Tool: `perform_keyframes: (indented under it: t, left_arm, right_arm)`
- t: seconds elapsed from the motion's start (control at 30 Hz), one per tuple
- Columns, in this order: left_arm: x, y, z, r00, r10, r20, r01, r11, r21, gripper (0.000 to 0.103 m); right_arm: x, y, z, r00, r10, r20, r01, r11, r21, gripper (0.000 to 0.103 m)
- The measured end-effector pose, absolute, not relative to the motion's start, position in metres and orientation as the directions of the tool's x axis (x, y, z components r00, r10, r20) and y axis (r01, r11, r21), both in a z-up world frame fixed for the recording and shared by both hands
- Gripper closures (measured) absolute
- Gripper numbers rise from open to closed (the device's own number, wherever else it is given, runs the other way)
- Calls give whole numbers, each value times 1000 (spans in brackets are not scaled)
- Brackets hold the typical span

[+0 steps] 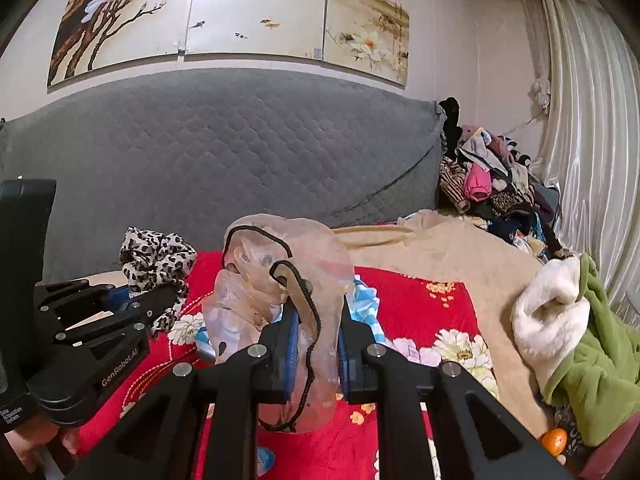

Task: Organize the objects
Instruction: 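Lift both scrunchies with both tools and raise them above the tray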

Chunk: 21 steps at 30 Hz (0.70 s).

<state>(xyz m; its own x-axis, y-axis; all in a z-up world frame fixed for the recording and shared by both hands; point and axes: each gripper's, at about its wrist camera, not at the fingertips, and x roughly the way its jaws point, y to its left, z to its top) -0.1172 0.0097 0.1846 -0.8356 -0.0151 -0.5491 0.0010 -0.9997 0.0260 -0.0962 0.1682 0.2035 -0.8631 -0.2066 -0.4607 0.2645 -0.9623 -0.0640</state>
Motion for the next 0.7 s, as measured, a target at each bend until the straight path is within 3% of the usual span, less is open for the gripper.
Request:
perform_keyframes:
  t: [0.7]
  left_arm:
    - [-170, 8, 177, -834, -43, -550, 22, -999, 45, 90]
  right_arm:
    - [-148, 167, 204, -873, -183, -452, 245, -966, -82, 86]
